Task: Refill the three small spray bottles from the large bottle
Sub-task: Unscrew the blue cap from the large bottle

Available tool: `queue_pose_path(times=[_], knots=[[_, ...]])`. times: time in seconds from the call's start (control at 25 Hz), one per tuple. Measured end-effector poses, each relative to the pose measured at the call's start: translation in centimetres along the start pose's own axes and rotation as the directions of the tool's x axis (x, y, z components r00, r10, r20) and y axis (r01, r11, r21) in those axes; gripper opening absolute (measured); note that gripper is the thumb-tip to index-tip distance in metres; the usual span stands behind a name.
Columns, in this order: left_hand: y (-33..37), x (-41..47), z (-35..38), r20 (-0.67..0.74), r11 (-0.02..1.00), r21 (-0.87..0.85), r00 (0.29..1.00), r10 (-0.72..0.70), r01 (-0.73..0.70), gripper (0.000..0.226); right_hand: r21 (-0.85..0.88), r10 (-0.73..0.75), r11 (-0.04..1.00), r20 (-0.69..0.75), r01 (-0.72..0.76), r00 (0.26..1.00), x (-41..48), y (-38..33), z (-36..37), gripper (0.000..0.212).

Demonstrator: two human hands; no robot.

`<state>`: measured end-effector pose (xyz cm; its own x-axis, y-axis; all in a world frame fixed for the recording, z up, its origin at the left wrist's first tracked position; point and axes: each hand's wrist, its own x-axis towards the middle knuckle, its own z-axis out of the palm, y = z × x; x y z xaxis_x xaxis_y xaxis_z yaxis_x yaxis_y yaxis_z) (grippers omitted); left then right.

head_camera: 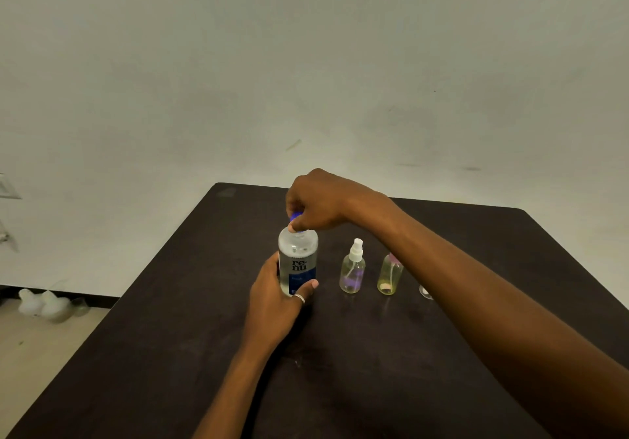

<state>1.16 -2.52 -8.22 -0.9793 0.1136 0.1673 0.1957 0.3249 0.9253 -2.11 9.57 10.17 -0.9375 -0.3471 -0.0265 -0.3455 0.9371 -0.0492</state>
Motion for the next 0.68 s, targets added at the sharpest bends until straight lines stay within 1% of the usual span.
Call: queue_pose_path(times=[0.12,0.24,0.4,0.52,0.6,0.68], knots=[[0.1,0.0,0.0,0.005,1.000,0.016,1.000,0.003,-0.003,0.077,0.078,-0.053,0.996,0.044,0.050,0.998,-0.2,0.4,-0.3,0.022],[0.3,0.0,0.0,0.008,1.000,0.013,1.000,-0.009,0.009,0.078,0.120,-0.071,0.991,0.063,0.064,0.995,-0.2,0.3,-0.2,0.027],[0.2,-0.1,0.0,0.008,1.000,0.009,1.000,0.003,-0.003,0.077,0.078,-0.052,0.996,0.087,0.046,0.995,-0.4,0.1,-0.4,0.044],[0.2,-0.2,0.0,0.010,1.000,0.001,1.000,0.006,-0.006,0.076,0.023,0.035,0.999,-0.006,-0.035,0.999,-0.5,0.1,-0.5,0.040],[0.2,-0.1,-0.1,0.011,1.000,-0.007,1.000,0.003,-0.002,0.076,-0.013,0.099,0.995,-0.073,-0.101,0.992,-0.5,-0.1,-0.3,0.047],[0.2,-0.1,-0.1,0.008,1.000,-0.009,1.000,-0.001,0.001,0.077,-0.051,0.120,0.991,-0.112,-0.126,0.986,-0.4,-0.7,0.0,0.050]])
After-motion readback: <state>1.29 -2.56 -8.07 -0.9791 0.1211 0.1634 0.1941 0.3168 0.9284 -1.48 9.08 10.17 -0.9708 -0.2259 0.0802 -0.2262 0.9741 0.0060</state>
